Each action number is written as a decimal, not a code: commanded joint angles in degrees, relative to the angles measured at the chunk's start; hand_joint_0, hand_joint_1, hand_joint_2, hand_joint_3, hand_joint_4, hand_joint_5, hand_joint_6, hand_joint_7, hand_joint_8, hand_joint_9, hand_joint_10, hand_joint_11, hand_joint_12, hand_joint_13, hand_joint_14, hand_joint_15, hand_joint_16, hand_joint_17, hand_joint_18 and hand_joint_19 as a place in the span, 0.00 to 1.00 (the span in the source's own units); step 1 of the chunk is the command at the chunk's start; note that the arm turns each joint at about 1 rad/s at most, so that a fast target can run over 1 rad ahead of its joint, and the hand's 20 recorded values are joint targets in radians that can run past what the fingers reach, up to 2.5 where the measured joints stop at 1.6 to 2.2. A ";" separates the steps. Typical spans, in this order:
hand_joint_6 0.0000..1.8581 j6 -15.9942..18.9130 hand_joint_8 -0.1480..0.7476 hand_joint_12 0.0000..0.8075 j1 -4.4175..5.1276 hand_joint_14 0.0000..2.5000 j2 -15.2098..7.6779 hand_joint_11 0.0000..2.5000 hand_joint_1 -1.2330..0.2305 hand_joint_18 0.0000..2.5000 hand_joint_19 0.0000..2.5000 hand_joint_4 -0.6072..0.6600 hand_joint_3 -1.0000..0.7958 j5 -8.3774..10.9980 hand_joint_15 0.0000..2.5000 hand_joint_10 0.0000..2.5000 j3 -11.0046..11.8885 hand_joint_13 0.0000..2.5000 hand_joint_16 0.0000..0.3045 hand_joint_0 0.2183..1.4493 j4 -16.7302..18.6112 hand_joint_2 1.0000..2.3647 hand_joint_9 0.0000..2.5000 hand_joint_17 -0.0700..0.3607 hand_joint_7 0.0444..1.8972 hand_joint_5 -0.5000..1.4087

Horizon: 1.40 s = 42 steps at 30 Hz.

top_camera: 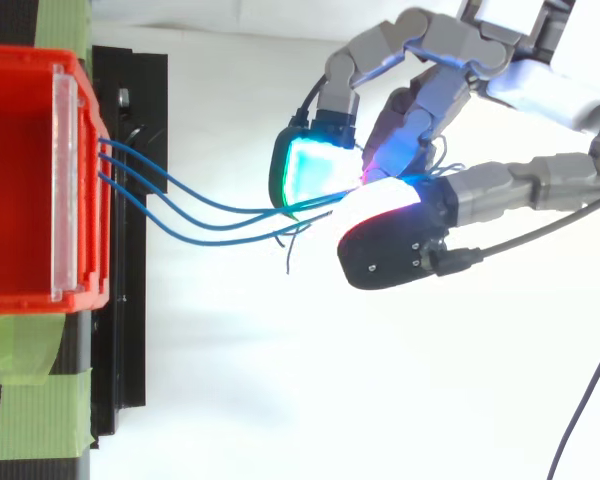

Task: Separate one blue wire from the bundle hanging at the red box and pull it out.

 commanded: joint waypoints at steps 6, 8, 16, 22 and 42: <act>0.49 0.00 0.52 0.53 -0.04 0.19 -0.04 0.65 0.38 0.35 0.28 0.59 0.32 0.00 0.63 0.00 -0.05 0.48 0.17 0.26 -0.23 0.00 0.53 0.44 0.45 0.16; 0.49 0.00 0.52 0.53 -0.04 0.19 -0.04 0.65 0.38 0.35 0.28 0.59 0.32 0.00 0.63 0.00 0.03 0.48 0.17 0.26 -0.23 0.00 0.53 0.44 0.45 0.16; 0.49 0.00 0.50 0.50 -0.04 0.16 0.05 0.66 0.39 0.36 0.28 0.57 0.37 0.00 0.65 0.00 0.03 0.50 0.16 0.31 -0.23 0.01 0.54 0.42 0.46 0.16; 0.50 0.00 0.50 0.50 0.04 0.14 -0.04 0.66 0.36 0.36 0.28 0.53 0.40 0.00 0.67 0.00 0.03 0.50 0.16 0.33 -0.23 0.01 0.54 0.41 0.47 0.16; 0.51 0.27 0.50 0.50 0.04 0.12 0.05 0.65 0.24 0.36 0.26 0.56 0.40 0.00 0.68 0.00 0.03 0.50 0.16 0.38 -0.75 0.01 0.50 0.41 0.45 0.15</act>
